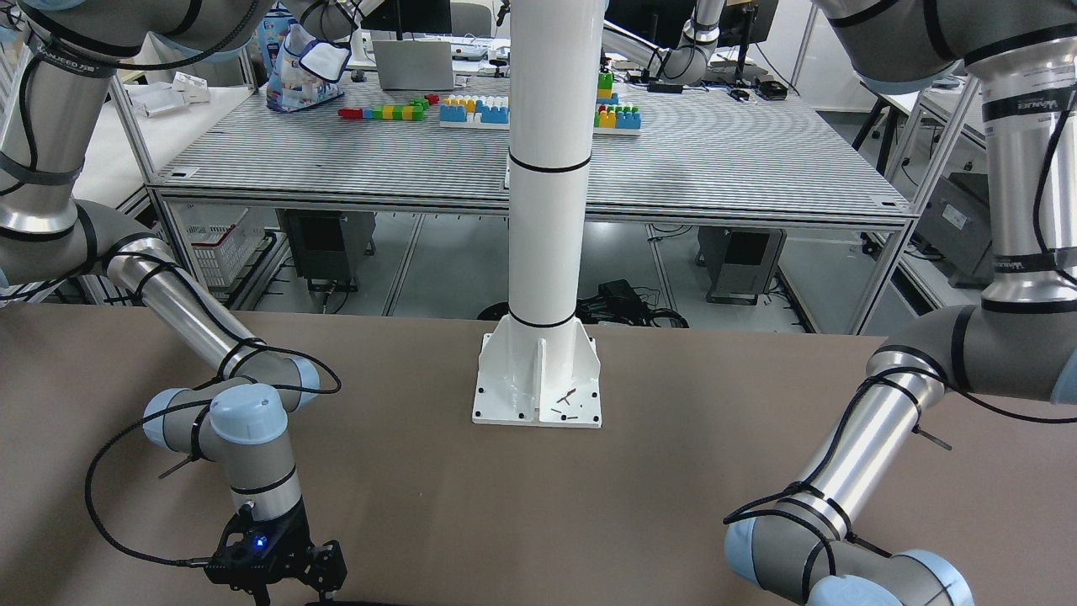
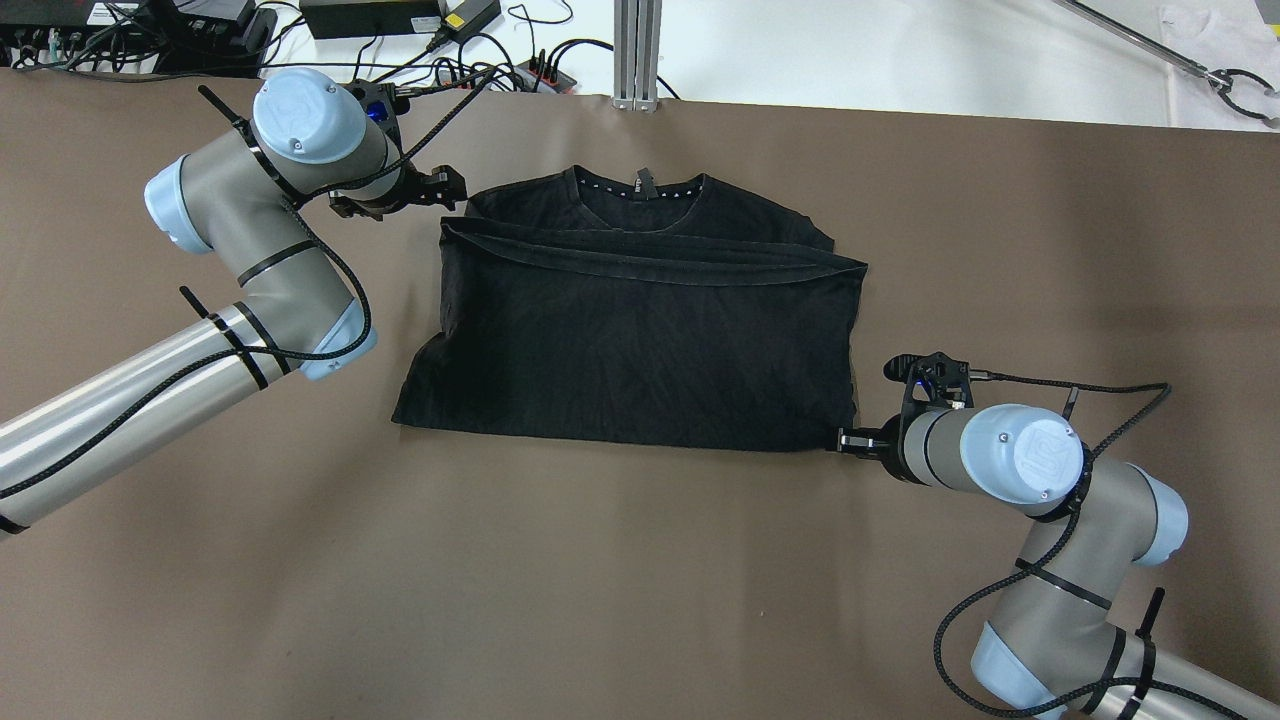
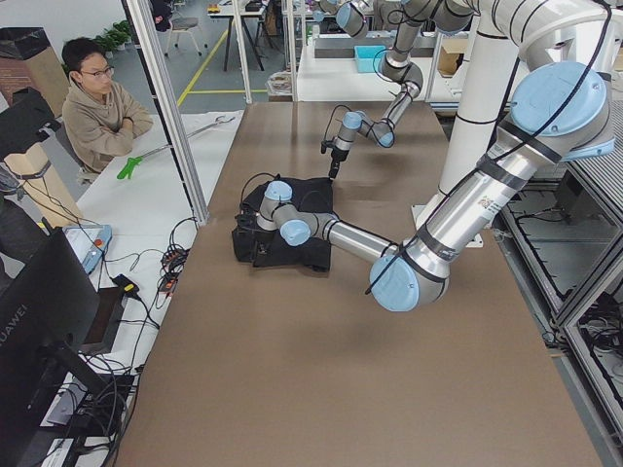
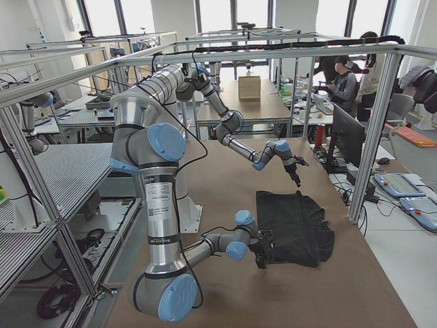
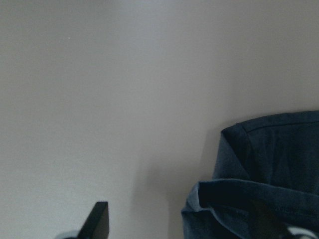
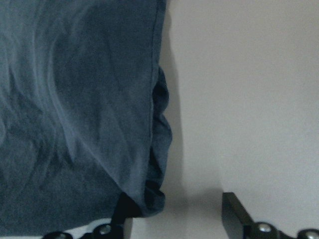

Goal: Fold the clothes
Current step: 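Move the right gripper to the folded shirt's lower corner nearest it, then grasp the shirt corner with the right gripper and drag it toward the robot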

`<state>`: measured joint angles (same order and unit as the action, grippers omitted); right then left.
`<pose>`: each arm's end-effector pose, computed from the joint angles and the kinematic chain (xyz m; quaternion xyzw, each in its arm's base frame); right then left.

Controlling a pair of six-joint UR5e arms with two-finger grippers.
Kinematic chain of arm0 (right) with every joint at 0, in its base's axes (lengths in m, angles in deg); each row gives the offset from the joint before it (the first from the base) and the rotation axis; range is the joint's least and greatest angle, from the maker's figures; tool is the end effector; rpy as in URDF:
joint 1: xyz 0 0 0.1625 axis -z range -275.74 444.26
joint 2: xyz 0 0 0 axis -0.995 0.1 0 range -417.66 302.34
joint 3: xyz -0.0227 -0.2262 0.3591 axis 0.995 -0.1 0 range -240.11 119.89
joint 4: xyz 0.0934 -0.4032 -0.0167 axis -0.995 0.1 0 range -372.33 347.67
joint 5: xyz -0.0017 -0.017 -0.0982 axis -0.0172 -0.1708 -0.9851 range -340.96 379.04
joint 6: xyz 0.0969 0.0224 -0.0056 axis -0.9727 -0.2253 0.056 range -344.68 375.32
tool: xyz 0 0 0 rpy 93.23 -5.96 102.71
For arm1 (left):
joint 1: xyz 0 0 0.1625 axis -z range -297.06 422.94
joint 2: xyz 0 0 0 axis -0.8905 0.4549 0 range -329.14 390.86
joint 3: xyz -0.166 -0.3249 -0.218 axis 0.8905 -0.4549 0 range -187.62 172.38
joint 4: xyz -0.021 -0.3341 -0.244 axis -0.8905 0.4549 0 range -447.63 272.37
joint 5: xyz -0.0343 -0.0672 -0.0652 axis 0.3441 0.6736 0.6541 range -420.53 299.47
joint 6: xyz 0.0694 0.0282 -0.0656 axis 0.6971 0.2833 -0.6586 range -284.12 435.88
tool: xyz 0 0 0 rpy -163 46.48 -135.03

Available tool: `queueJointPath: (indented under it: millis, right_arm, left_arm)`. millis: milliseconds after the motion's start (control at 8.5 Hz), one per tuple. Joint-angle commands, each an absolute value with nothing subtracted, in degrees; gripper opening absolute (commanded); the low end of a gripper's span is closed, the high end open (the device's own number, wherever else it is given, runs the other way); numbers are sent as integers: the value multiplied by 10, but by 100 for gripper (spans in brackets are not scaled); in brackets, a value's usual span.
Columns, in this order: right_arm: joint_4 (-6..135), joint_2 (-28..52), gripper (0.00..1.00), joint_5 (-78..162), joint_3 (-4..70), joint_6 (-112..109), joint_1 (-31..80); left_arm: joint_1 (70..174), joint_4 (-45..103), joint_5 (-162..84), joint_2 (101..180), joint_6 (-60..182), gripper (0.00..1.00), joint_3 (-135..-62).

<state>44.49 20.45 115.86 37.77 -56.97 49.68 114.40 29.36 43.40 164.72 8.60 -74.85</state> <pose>-0.4215 -0.4380 0.4258 0.1483 -0.4228 0.1049 0.8878 0.4123 -0.6930 0.3181 0.1556 0.3893 -0.1771 0.8904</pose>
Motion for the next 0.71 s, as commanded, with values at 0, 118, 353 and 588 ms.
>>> queueJointPath:
  millis: [0, 118, 353, 588]
  right_arm:
    - [449, 202, 0, 1162, 376, -575, 497]
    - [450, 202, 0, 1164, 376, -574, 495]
    - [465, 202, 0, 1190, 383, -574, 481]
    - [507, 213, 0, 1235, 449, -575, 466]
  left_arm:
    - [1144, 294, 434, 1647, 89, 99, -748]
    - [1144, 294, 434, 1646, 90, 99, -748]
    - [1144, 293, 434, 1648, 89, 99, -748]
    - [1142, 293, 434, 1649, 85, 99, -749]
